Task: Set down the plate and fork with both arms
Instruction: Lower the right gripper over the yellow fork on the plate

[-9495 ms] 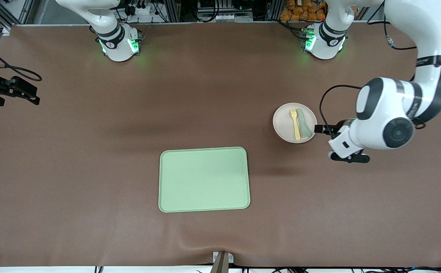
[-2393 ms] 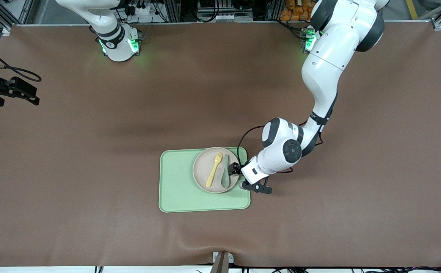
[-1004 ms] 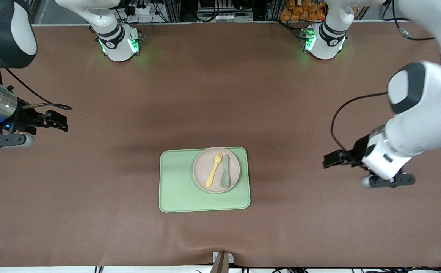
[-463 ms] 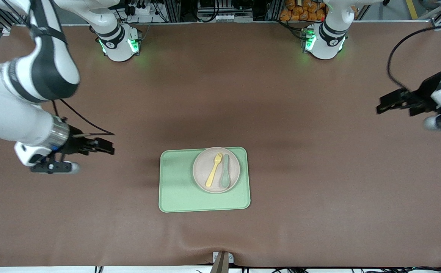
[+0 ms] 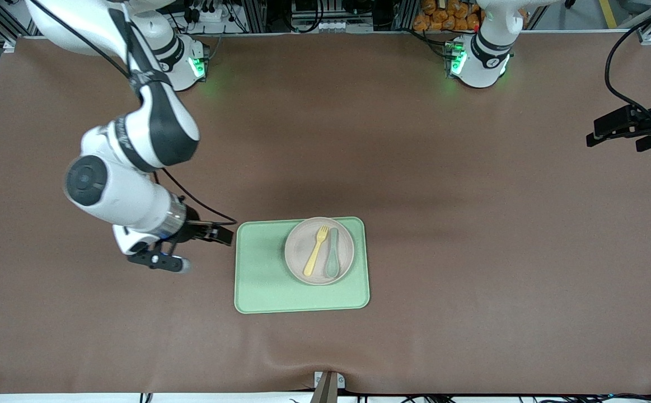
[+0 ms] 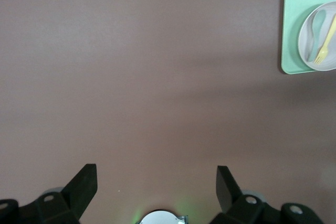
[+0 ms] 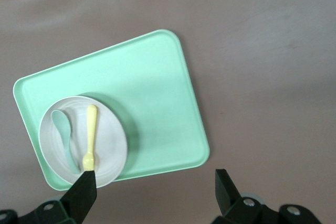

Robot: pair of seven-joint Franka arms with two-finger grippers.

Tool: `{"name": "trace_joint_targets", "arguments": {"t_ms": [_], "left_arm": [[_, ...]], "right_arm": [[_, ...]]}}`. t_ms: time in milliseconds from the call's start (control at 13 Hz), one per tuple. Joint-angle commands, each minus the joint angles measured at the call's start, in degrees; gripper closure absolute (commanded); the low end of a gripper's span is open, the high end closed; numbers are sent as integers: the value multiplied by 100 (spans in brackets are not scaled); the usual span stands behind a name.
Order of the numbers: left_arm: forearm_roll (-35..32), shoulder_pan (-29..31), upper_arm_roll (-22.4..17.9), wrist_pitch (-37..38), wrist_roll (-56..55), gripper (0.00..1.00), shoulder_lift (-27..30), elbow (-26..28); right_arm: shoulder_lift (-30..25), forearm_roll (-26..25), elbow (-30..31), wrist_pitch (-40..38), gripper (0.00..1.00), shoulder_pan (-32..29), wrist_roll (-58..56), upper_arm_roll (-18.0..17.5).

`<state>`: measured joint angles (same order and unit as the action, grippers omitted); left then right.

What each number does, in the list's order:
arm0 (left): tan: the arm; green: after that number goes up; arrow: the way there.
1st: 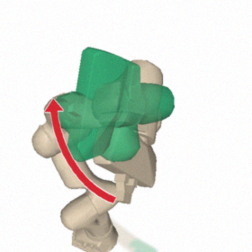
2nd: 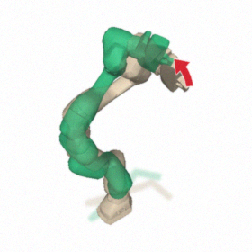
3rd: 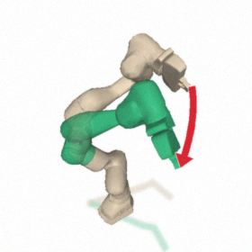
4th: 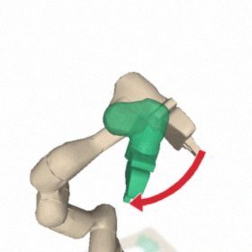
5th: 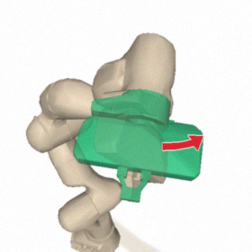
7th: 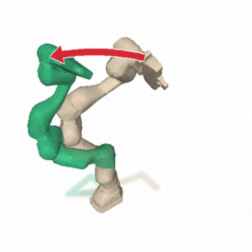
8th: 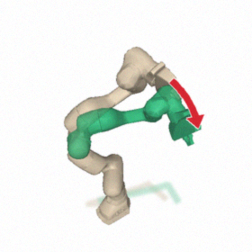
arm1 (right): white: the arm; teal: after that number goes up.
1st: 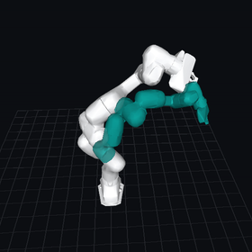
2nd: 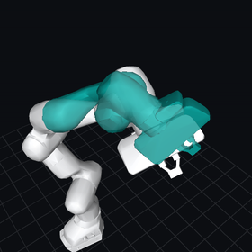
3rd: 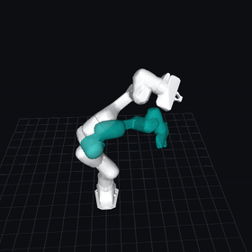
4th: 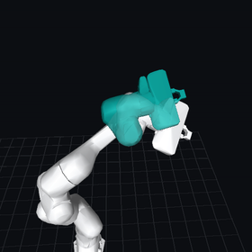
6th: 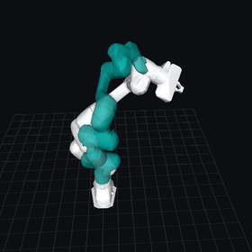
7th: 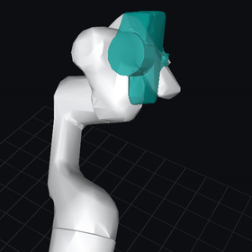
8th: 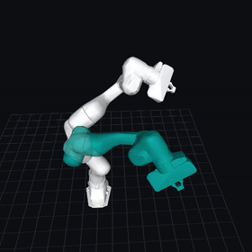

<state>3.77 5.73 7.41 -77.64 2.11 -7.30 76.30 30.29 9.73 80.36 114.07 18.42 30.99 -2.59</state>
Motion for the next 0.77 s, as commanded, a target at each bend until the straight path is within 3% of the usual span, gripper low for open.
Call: {"name": "trace_joint_targets", "arguments": {"t_ms": [0,154,386,695], "left_arm": [[-280,-81,76,-5,26,0,194,113],[-359,-377,-55,117,53,0,439,218],[-509,-1432,-1081,171,70,0,791,516],[-456,-1399,-1102,179,281,0,792,491]], "right_arm": [[722,-391,-678,131,0,556,976,74],[987,-507,-697,430,0,812,1216,74],[1295,-507,-697,677,2,979,1270,65],[1743,-498,-968,959,23,1041,1278,65]]}}
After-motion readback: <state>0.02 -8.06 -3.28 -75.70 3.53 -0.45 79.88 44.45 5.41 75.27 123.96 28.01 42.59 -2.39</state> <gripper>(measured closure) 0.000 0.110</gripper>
